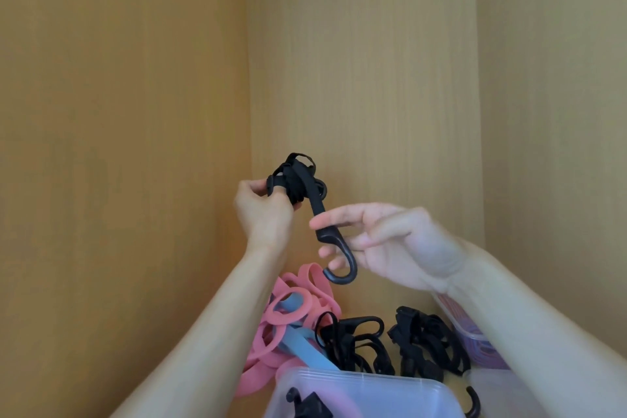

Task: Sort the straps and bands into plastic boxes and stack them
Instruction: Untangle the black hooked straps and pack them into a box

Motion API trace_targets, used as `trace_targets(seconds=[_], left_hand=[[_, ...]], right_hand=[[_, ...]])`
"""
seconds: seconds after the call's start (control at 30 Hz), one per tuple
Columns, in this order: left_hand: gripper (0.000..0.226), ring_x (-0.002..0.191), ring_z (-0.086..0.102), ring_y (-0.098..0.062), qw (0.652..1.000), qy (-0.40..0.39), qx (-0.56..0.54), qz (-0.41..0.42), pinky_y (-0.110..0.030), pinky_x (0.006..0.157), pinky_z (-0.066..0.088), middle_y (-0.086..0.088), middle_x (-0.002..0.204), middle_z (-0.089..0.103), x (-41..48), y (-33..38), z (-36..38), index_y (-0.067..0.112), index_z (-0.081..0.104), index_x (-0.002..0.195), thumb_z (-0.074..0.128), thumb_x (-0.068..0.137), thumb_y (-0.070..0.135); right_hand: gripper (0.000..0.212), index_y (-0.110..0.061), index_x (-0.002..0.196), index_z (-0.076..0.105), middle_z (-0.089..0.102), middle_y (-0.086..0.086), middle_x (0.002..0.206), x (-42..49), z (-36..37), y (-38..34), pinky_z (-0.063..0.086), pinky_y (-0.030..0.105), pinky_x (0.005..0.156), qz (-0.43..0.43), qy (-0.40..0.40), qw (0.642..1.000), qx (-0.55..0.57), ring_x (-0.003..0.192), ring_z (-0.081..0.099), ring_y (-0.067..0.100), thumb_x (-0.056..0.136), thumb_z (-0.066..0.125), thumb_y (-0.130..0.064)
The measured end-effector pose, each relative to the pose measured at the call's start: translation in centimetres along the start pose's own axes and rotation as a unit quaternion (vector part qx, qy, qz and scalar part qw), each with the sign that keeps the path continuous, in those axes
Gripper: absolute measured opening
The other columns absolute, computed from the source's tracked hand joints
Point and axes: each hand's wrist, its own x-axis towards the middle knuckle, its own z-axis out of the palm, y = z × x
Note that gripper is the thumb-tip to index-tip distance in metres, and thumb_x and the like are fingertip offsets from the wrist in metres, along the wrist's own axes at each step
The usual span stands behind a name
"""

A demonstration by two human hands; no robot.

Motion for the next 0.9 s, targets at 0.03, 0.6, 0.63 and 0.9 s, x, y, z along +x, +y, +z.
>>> trace_targets(seconds=[0.03,0.6,0.63,0.9], left_hand=[[0.019,0.053,0.066,0.004,1.0,-0.003,0.0,0.002,-0.009,0.049,0.048,-0.004,0.091,0.063,-0.1,0.0,0.1,0.016,0.05,0.086,0.056,0.093,-0.001],[0.013,0.094,0.069,-0.035,0.907,-0.114,-0.307,-0.264,-0.042,0.068,0.064,-0.023,0.114,0.063,-0.6,4.0,0.4,0.002,0.052,0.102,0.041,0.099,-0.005],[0.016,0.094,0.069,-0.034,0.9,-0.15,-0.304,-0.272,-0.041,0.066,0.064,-0.024,0.115,0.064,-0.9,4.3,0.6,0.0,0.054,0.105,0.041,0.099,-0.005],[0.023,0.072,0.064,-0.022,0.85,-0.492,-0.059,-0.178,-0.03,0.069,0.058,-0.009,0.079,0.068,-2.6,4.2,0.5,0.002,0.072,0.082,0.049,0.082,0.0]], right_hand=[[0.044,0.004,0.123,0.062,0.061,0.018,0.107,0.0,0.0,0.0,0.055,0.034,0.084,-0.001,0.006,1.0,-0.003,0.098,0.064,0.026,0.081,0.052,-0.001],[0.015,0.001,0.099,0.065,0.076,0.018,0.086,1.3,-1.0,4.9,0.061,0.028,0.064,0.024,0.155,0.974,-0.163,0.077,0.075,0.032,0.102,0.054,-0.008],[0.014,0.001,0.099,0.066,0.076,0.018,0.086,1.0,-1.7,4.9,0.061,0.028,0.064,0.03,0.172,0.967,-0.184,0.077,0.075,0.032,0.101,0.055,-0.007],[0.011,0.006,0.1,0.069,0.077,0.017,0.084,-1.7,-5.9,2.7,0.062,0.028,0.061,0.063,0.248,0.94,-0.226,0.069,0.075,0.028,0.091,0.067,0.002]])
